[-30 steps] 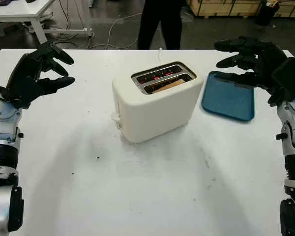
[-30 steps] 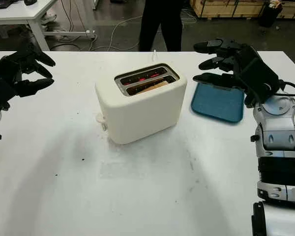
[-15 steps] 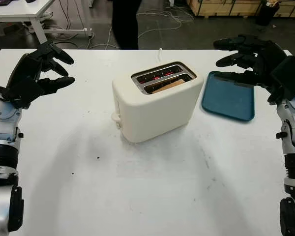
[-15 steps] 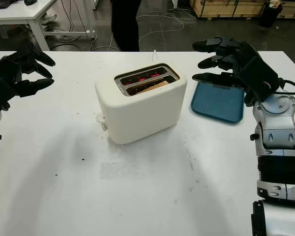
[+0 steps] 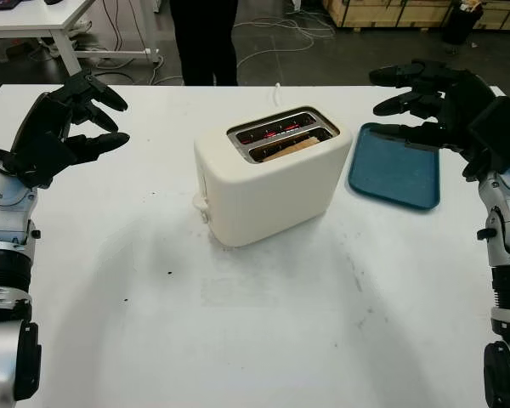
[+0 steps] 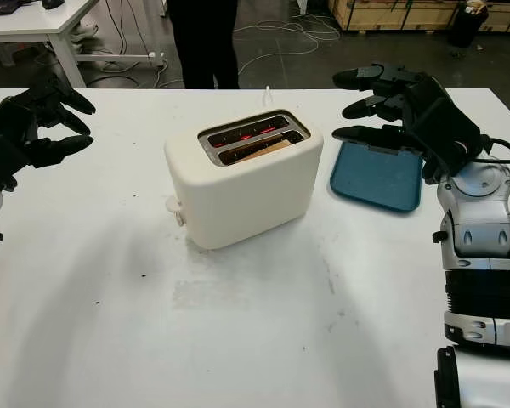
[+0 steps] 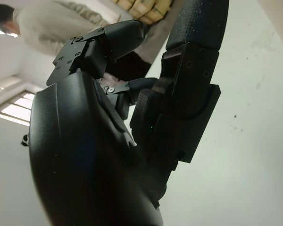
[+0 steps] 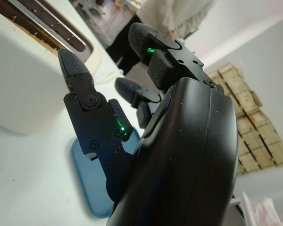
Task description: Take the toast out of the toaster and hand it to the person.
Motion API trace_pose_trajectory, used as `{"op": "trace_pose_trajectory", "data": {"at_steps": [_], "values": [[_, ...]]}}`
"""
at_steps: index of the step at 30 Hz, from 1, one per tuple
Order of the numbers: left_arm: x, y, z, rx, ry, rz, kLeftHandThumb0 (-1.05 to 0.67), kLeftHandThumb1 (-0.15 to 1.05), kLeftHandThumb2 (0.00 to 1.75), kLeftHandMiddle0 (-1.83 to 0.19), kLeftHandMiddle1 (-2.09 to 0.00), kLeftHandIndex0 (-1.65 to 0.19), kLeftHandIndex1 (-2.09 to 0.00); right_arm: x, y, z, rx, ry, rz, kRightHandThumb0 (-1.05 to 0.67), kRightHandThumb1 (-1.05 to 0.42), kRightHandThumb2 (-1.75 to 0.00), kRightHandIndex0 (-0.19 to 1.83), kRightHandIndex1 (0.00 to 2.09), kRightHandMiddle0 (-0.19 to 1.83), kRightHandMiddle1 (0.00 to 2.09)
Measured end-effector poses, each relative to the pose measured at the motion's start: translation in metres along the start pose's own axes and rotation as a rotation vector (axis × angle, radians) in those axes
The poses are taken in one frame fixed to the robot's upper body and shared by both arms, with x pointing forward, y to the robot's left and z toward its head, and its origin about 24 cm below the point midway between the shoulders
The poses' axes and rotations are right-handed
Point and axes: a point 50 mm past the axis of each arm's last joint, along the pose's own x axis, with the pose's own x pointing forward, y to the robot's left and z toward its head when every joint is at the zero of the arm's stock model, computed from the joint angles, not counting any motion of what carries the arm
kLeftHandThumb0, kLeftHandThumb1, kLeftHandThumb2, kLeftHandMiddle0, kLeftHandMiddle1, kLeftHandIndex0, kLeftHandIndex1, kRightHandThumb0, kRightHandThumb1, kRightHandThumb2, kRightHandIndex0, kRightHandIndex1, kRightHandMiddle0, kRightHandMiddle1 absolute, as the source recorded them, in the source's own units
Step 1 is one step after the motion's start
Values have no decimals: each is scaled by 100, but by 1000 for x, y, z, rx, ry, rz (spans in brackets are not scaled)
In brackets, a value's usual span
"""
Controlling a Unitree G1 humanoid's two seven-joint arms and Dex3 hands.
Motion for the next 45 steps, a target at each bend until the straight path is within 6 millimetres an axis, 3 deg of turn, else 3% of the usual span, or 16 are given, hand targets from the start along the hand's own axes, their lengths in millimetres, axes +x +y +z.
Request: {"op": "trace_pose_trajectory", "data": {"at_steps": [45], "values": [[0,0,0,-3,-1,1,-105,92,11,-30,-149,-23,-143,0,0,0,1,1,2,-30,-67,0,39,97,55,39]]}}
